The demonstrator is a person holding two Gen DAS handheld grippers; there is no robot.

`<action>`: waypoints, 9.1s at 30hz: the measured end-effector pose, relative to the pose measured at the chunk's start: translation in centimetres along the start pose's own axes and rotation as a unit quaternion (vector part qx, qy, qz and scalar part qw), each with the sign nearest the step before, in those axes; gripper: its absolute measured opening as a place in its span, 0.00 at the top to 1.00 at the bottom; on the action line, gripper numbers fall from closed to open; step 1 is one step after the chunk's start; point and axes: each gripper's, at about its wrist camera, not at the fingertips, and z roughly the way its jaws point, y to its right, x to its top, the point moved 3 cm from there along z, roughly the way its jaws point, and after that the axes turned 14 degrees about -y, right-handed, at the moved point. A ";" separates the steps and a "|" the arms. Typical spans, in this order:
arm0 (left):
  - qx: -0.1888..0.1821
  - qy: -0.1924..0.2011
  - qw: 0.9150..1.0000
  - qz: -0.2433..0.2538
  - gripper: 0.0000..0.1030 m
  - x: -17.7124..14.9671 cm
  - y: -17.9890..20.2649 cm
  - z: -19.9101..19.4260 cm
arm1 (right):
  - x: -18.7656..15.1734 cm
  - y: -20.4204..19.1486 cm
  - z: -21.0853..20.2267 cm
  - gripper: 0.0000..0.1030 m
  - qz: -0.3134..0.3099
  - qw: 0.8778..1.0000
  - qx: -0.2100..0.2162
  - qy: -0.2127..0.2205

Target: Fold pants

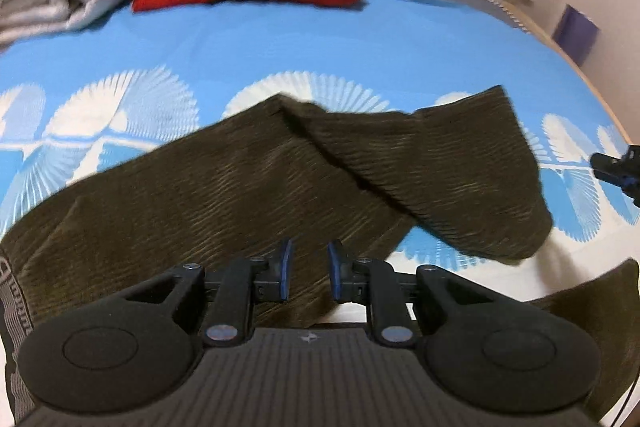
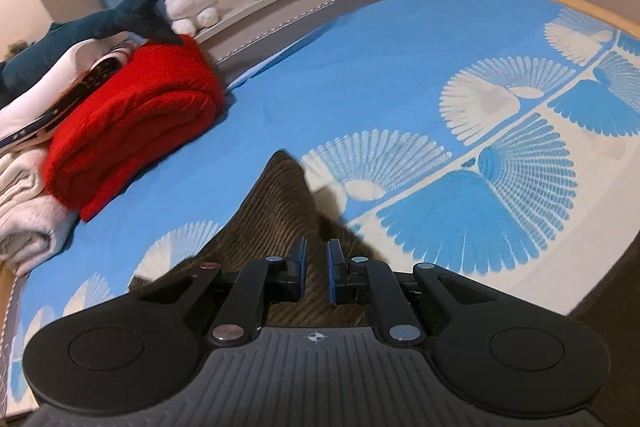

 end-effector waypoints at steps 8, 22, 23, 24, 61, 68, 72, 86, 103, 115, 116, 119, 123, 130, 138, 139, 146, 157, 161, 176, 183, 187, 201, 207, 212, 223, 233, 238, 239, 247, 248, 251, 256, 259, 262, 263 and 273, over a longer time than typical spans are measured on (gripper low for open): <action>-0.009 -0.038 0.999 -0.025 0.80 1.5 -1.9 2.8 | 1.9 3.3 5.3 0.80 0.048 0.998 -0.020 -0.041; -0.039 -0.084 0.993 0.071 0.43 1.4 3.5 6.9 | -1.2 7.8 11.8 0.69 0.284 0.945 0.055 -0.153; -0.038 -0.083 0.993 0.071 0.40 1.5 3.7 7.5 | -1.2 7.7 11.8 0.71 0.294 0.942 0.060 -0.154; -0.035 -0.085 0.993 0.070 0.39 1.6 3.9 8.0 | -1.2 7.6 11.7 0.78 0.298 0.940 0.061 -0.152; 0.101 -0.091 0.971 0.196 0.81 0.2 3.3 10.6 | 0.5 5.3 8.2 0.56 0.314 0.938 0.115 -0.096; 0.107 -0.094 0.971 0.191 0.92 1.0 2.5 10.0 | 1.1 8.2 10.9 0.68 0.365 0.914 0.144 -0.104; 0.095 -0.089 0.975 0.183 0.92 1.3 2.2 9.2 | 3.0 6.5 9.4 0.93 0.316 0.934 0.151 -0.066; 0.024 -0.124 0.955 0.268 0.92 -0.8 3.9 8.4 | 4.8 13.9 6.8 0.93 0.290 0.953 -0.085 -0.015; -0.008 -0.131 0.943 0.307 0.63 -0.6 3.0 6.7 | 3.0 14.7 5.0 0.89 0.315 0.933 -0.170 -0.027; -0.126 -0.104 0.965 0.205 0.58 2.5 1.3 5.4 | 1.4 15.2 3.6 0.80 0.363 0.886 -0.288 -0.012; -0.139 -0.101 0.966 0.194 0.58 2.9 1.0 5.1 | 1.5 15.0 3.0 0.79 0.358 0.882 -0.306 0.001; -0.167 -0.095 0.967 0.167 0.58 3.8 0.2 4.4 | 2.4 12.6 1.0 0.77 0.322 0.889 -0.318 0.068; -0.082 -0.148 0.969 0.180 0.67 2.5 0.1 7.2 | 3.8 7.8 1.2 0.74 0.225 0.941 -0.234 0.094; -0.047 -0.158 0.966 0.201 0.71 1.8 -0.3 7.4 | 3.3 2.1 4.3 0.69 0.158 0.982 -0.103 0.002; -0.044 -0.106 0.988 0.107 0.42 4.5 -5.4 4.6 | 1.8 -2.7 4.3 0.64 0.103 0.991 -0.044 -0.069; -0.012 -0.083 0.994 0.070 0.35 5.4 -7.5 3.7 | 1.6 -3.1 4.1 0.63 0.100 0.991 -0.037 -0.075; 0.173 -0.075 0.962 -0.196 0.16 5.6 -24.4 2.9 | 0.2 -6.4 3.3 0.62 0.048 0.994 -0.001 -0.098; 0.094 -0.141 0.960 -0.223 0.55 0.7 -31.4 6.2 | -0.4 -7.7 3.5 0.62 0.015 0.994 -0.005 -0.106; 0.123 -0.047 0.981 -0.140 0.67 2.4 -29.2 2.5 | -0.6 -7.9 3.3 0.62 0.000 0.995 -0.014 -0.103; 0.044 -0.110 0.985 -0.127 0.19 -3.3 -29.5 -1.8 | -1.0 -6.6 -4.9 0.62 -0.053 0.998 -0.035 -0.010; 0.022 -0.164 0.984 -0.070 0.18 -10.0 -28.6 -0.6 | -4.0 -2.4 -11.7 0.60 -0.088 0.996 -0.027 0.017; 0.028 -0.212 0.976 -0.031 0.20 -13.7 -27.6 1.4 | -6.4 0.9 -14.1 0.60 -0.107 0.992 -0.057 0.041; 0.123 -0.210 0.970 0.015 0.59 -19.1 -25.0 -4.3 | -9.0 6.5 -13.9 0.60 -0.001 0.999 -0.046 -0.015; 0.216 -0.152 0.964 0.037 0.52 -20.5 -22.8 -7.3 | -9.5 6.5 -13.8 0.60 -0.027 0.998 -0.047 -0.031; 0.036 -0.147 0.988 0.024 0.52 -20.8 -20.0 -7.5 | -9.3 6.7 -13.9 0.60 -0.053 0.997 -0.053 -0.027; 0.029 -0.134 0.991 -0.013 0.34 -19.3 -20.9 -6.6 | -9.5 5.9 -13.9 0.60 -0.086 0.995 -0.044 -0.029; 0.020 -0.007 0.997 -0.073 0.34 -14.9 -20.7 -8.8 | -8.7 2.3 -12.6 0.70 -0.129 0.991 -0.034 -0.004; 0.017 -0.015 0.996 -0.091 0.41 -13.2 -19.7 -7.6 | -8.2 -0.3 -11.9 0.90 -0.129 0.992 -0.003 0.007; 0.014 -0.020 0.995 -0.094 0.55 -12.8 -19.4 -7.1 | -8.2 -0.8 -11.8 0.90 -0.126 0.992 0.004 0.007; 0.042 -0.016 0.991 -0.123 0.86 -5.2 -20.7 -3.9 | -8.3 -5.1 -10.5 0.90 -0.154 0.986 0.055 -0.010; 0.039 0.006 0.990 -0.135 0.85 -4.2 -21.5 -3.9 | -8.5 -5.5 -10.4 0.90 -0.163 0.985 0.056 -0.011; 0.027 0.046 0.986 -0.156 0.84 -3.0 -23.7 -2.4 | -8.6 -6.1 -10.1 0.89 -0.183 0.981 0.055 -0.018; 0.058 0.002 0.987 -0.153 0.74 -1.2 -26.5 3.0 | -8.2 -6.1 -9.1 0.89 -0.208 0.977 0.043 -0.035; 0.060 0.002 0.988 -0.139 0.34 0.5 -27.5 4.3 | -7.7 -5.9 -8.8 0.89 -0.215 0.976 0.034 -0.034; 0.073 -0.003 0.992 -0.103 0.27 1.6 -27.4 5.8 | -7.3 -5.6 -8.1 0.89 -0.209 0.977 0.028 -0.040; 0.077 -0.008 0.993 -0.092 0.26 1.8 -27.4 6.4 | -7.2 -5.6 -7.8 0.89 -0.210 0.976 0.027 -0.043; 0.099 -0.017 0.994 0.050 0.87 1.5 -23.8 7.7 | -6.8 -4.9 -6.5 0.89 -0.227 0.972 -0.003 -0.054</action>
